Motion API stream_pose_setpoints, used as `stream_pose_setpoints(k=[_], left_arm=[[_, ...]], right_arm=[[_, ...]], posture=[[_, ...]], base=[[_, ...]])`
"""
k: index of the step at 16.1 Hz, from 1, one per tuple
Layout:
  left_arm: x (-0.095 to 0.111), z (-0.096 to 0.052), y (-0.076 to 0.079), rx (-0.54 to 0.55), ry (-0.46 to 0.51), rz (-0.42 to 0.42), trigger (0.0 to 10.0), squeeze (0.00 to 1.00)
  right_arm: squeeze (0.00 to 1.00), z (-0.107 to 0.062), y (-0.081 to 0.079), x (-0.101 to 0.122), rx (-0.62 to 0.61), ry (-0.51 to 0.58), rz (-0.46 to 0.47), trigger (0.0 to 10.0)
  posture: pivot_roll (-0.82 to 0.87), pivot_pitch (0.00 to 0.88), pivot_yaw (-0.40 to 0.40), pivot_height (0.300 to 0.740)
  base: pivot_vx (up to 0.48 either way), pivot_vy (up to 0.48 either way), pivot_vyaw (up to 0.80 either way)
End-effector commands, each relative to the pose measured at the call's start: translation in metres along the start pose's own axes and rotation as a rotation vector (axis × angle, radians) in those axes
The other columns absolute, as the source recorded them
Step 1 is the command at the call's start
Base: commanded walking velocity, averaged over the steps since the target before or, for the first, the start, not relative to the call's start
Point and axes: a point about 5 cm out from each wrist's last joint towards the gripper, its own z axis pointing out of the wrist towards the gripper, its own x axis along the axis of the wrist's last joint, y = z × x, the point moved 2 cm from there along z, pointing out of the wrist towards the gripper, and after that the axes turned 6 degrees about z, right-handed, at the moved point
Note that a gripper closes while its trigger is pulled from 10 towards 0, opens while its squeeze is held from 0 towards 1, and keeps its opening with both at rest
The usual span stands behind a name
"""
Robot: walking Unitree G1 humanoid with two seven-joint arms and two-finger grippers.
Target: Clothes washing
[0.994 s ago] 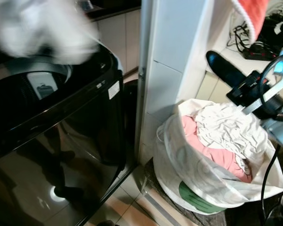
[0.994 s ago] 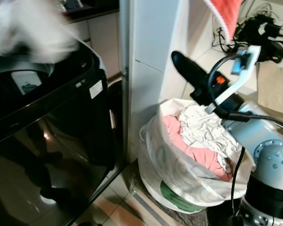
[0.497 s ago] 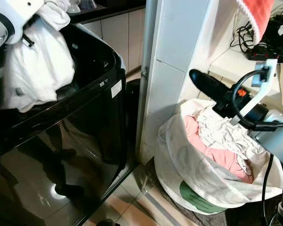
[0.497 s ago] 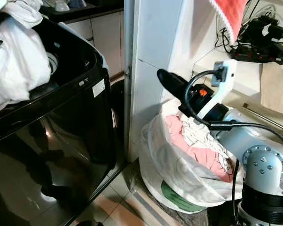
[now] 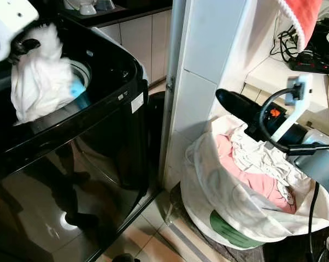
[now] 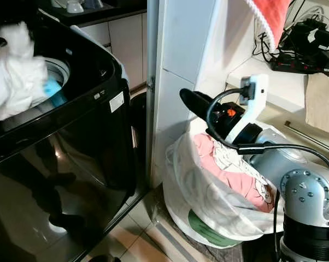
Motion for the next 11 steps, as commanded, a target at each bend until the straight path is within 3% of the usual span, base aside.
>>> stream_pose_setpoints(k=[1,3,4,5,6,7,8,9,11], left_arm=[[0.030,-0.004,0.011,-0.087,0.164,-0.062,10.0,1.00],[0.060,-0.004,0.048,-0.259,0.327,-0.153,10.0,1.00],[0.074,-0.001,0.069,-0.297,0.394,-0.223,10.0,0.78],[0.092,0.002,0.093,-0.343,0.491,-0.330,10.0,0.00],[0.108,0.003,0.117,-0.368,0.609,-0.414,10.0,0.00],[0.111,0.003,0.131,-0.387,0.647,-0.436,10.0,0.00],[0.113,0.002,0.150,-0.426,0.678,-0.468,10.0,0.00],[0.111,0.003,0.176,-0.426,0.688,-0.472,10.0,0.00],[0.113,0.000,0.202,-0.418,0.684,-0.525,10.0,0.00]], right_arm=[[0.00,-0.002,0.012,-0.005,-0.088,-0.042,-0.036,10.0],[0.00,0.000,0.040,-0.014,-0.267,-0.059,-0.087,10.0],[0.00,-0.002,0.059,-0.013,-0.381,-0.023,-0.092,10.0],[0.00,-0.007,0.081,-0.014,-0.528,-0.009,-0.126,10.0],[0.00,-0.014,0.102,-0.015,-0.662,-0.016,-0.161,10.0],[0.24,-0.018,0.112,-0.018,-0.716,-0.033,-0.166,10.0],[0.52,-0.023,0.124,-0.024,-0.781,-0.068,-0.172,10.0],[1.00,-0.031,0.141,-0.034,-0.845,-0.146,-0.223,10.0],[1.00,-0.039,0.162,-0.042,-0.914,-0.192,-0.244,10.0]], posture=[[-0.01,0.000,-0.016,0.740],[-0.01,0.000,-0.016,0.740],[-0.01,0.000,-0.013,0.740],[-0.01,0.000,-0.013,0.740],[-0.01,0.000,-0.012,0.740],[-0.01,0.000,-0.012,0.740],[-0.01,0.000,-0.012,0.740],[-0.02,0.000,-0.010,0.740],[-0.02,0.000,-0.004,0.740]], base=[[0.000,0.000,0.00],[0.000,0.000,0.00],[0.000,0.000,0.00],[0.000,0.000,0.00],[0.000,0.000,0.00],[0.000,0.000,0.00],[0.000,0.000,0.00],[0.000,0.000,0.00],[0.000,0.000,0.00]])
